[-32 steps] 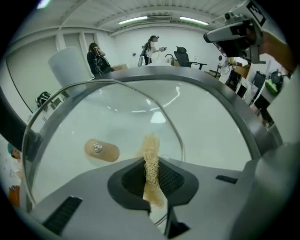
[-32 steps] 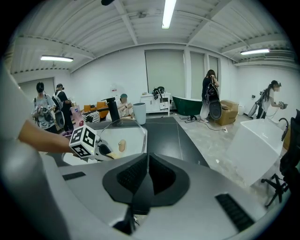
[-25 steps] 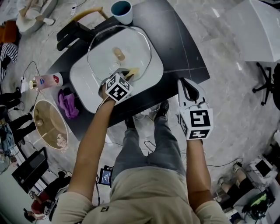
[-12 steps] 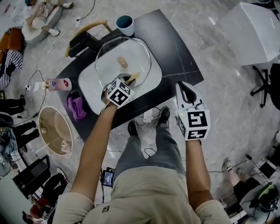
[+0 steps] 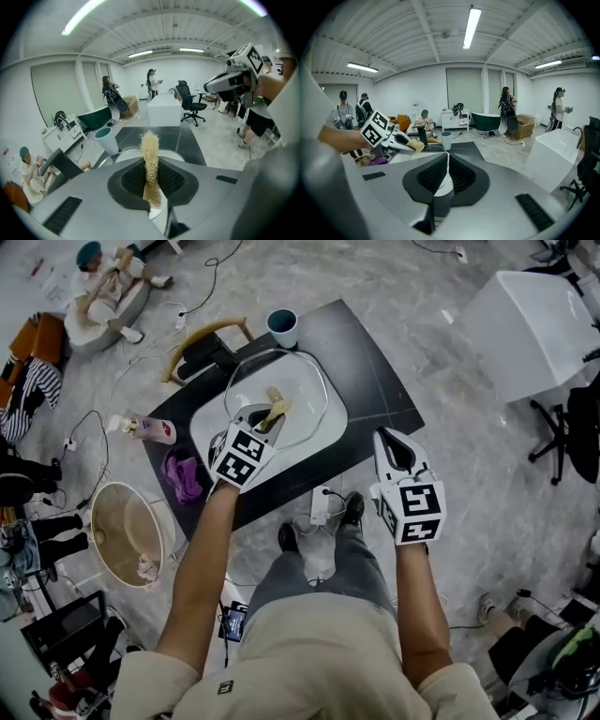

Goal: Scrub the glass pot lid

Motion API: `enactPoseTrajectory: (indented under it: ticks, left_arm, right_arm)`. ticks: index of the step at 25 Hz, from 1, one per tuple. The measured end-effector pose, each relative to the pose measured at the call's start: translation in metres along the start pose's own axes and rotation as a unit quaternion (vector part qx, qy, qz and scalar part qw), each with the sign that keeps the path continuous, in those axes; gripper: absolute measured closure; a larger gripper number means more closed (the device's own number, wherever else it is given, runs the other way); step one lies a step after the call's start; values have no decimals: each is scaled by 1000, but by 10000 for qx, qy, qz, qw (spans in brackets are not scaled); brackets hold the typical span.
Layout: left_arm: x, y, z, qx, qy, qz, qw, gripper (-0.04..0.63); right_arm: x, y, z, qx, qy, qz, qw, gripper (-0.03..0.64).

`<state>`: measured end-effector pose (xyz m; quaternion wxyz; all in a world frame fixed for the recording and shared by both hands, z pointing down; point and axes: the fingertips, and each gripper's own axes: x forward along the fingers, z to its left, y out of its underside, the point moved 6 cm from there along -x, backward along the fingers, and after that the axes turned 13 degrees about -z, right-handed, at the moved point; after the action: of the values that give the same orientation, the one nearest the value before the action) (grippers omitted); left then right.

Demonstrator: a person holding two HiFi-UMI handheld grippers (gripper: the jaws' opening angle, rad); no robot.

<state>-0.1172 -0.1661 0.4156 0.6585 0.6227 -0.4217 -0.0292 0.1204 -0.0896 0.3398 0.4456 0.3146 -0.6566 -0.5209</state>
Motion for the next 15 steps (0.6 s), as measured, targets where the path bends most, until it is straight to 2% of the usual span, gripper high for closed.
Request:
enactPoseTrajectory:
  ticks: [7,10,15]
  left_arm:
    - [-82,-77,-6,120,-301,-994,9945,551]
    - [-120,-103,-2,121,-382,-1465,9884,551]
    - [-187,-150,-12,415,-600,-2161,9736,551]
  right_arm:
    - [-35,-40,20,-52,-316,-378,9988,589]
    - [-42,-64,36,-144,-505,-617,9967,591]
    - [-72,-100,61,-351,-758,-1126,9901,591]
